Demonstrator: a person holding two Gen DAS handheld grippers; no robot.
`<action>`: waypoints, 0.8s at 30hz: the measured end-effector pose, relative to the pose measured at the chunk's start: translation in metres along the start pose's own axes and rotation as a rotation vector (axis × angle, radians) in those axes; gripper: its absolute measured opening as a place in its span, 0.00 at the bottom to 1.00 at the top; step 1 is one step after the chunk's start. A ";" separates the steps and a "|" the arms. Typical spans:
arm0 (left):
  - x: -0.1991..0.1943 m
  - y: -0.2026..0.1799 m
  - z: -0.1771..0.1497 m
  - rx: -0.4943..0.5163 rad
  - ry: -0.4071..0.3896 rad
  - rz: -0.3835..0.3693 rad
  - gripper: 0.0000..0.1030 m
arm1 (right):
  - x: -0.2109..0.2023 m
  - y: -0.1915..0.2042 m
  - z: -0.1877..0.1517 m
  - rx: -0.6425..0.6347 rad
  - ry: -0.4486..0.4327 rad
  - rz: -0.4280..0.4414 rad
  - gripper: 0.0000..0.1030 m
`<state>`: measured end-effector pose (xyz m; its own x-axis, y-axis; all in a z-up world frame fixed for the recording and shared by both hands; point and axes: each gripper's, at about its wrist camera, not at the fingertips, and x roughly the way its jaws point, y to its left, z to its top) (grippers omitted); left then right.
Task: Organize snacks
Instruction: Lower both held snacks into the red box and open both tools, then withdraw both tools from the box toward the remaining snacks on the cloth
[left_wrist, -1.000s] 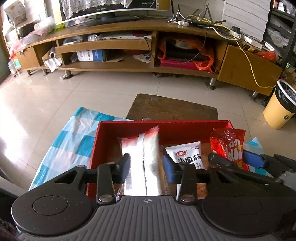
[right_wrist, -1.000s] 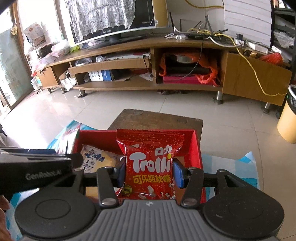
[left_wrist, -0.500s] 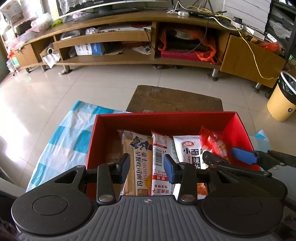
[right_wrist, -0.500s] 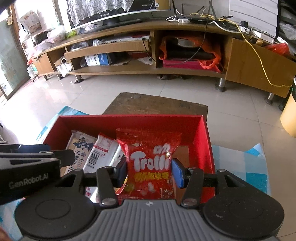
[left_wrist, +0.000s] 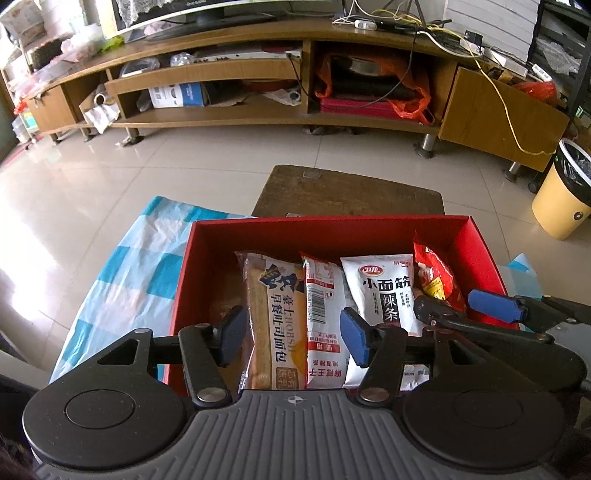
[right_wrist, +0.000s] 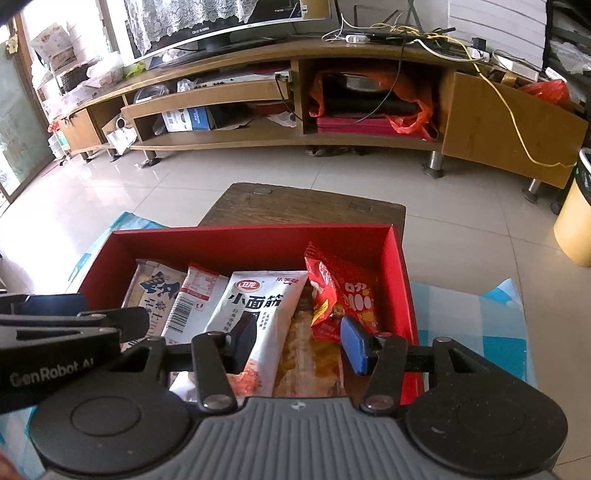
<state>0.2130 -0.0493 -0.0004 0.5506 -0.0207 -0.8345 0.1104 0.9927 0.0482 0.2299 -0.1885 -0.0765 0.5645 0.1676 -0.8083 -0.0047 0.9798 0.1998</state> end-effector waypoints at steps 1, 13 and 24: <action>0.000 0.000 0.000 0.000 0.000 0.001 0.63 | -0.001 0.000 0.000 0.000 -0.001 -0.002 0.46; -0.007 0.000 -0.006 -0.003 -0.003 0.006 0.68 | -0.009 -0.001 -0.005 0.003 -0.008 -0.004 0.46; -0.015 -0.002 -0.014 0.007 -0.008 0.012 0.74 | -0.021 -0.002 -0.013 -0.006 -0.008 -0.011 0.47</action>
<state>0.1929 -0.0488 0.0038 0.5583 -0.0100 -0.8296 0.1098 0.9920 0.0619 0.2073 -0.1927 -0.0668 0.5715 0.1559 -0.8057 -0.0036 0.9823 0.1875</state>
